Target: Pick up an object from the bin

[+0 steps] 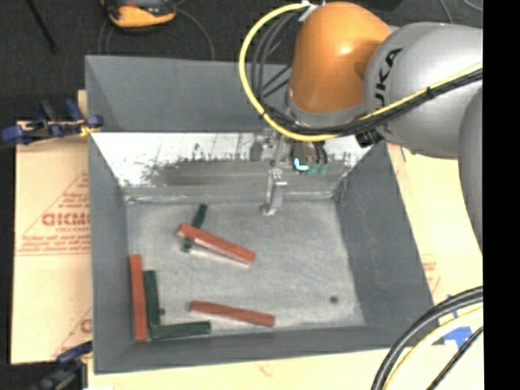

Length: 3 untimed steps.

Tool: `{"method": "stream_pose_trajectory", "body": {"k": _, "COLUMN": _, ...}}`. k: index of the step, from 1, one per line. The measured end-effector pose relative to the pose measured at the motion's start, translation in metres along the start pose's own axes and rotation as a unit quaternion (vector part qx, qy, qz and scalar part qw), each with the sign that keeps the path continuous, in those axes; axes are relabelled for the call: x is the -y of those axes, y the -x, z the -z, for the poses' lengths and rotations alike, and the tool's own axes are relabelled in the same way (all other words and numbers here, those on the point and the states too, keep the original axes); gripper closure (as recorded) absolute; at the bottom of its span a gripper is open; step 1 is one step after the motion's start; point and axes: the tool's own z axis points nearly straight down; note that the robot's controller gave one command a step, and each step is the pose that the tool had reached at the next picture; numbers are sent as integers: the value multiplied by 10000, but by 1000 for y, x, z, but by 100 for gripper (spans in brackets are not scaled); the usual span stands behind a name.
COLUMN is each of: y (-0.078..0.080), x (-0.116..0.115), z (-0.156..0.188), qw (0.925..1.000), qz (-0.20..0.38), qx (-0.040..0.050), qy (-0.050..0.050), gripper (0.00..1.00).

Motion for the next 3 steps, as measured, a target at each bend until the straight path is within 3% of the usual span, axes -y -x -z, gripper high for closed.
{"method": "stream_pose_trajectory", "body": {"k": 1, "y": 2, "x": 0, "z": 5, "qw": 10000, "qz": -3, "qx": 41, "qy": 4, "gripper": 0}}
{"method": "stream_pose_trajectory", "body": {"k": 2, "y": -17, "x": -3, "z": -47, "qw": 9998, "qz": -211, "qx": 62, "qy": 7, "gripper": 0}}
{"method": "stream_pose_trajectory", "body": {"k": 3, "y": -21, "x": -21, "z": -103, "qw": 9990, "qz": 455, "qx": 48, "qy": -5, "gripper": 0}}
